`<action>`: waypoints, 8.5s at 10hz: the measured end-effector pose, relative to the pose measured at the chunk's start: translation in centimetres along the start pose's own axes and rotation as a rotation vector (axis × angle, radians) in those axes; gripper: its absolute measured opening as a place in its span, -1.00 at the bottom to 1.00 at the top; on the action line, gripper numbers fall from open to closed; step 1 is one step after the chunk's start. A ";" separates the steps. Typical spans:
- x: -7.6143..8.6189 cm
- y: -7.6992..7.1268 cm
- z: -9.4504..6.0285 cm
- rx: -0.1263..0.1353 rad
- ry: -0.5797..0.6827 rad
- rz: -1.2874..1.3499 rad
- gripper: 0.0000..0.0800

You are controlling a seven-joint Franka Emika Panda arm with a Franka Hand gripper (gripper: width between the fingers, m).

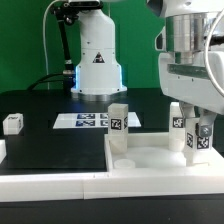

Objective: Assemble square table

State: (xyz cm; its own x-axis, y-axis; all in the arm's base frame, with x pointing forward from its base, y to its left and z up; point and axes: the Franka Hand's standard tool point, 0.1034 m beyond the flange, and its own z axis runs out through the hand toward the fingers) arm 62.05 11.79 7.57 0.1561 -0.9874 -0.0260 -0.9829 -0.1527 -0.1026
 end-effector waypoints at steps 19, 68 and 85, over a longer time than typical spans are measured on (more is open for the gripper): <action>-0.2 -0.4 -0.1 0.007 0.031 -1.272 0.32; 0.0 -0.5 0.0 0.025 0.060 -1.121 -0.27; -0.2 0.1 0.2 0.041 0.011 -0.214 0.61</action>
Offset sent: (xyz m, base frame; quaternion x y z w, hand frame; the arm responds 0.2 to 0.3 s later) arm -0.0023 0.0076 0.0005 0.0188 -0.0122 -0.0374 0.9991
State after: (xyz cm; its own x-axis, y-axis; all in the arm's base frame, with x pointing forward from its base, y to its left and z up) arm 61.93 11.94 7.35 0.3591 -0.9332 0.0116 -0.9229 -0.3569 -0.1447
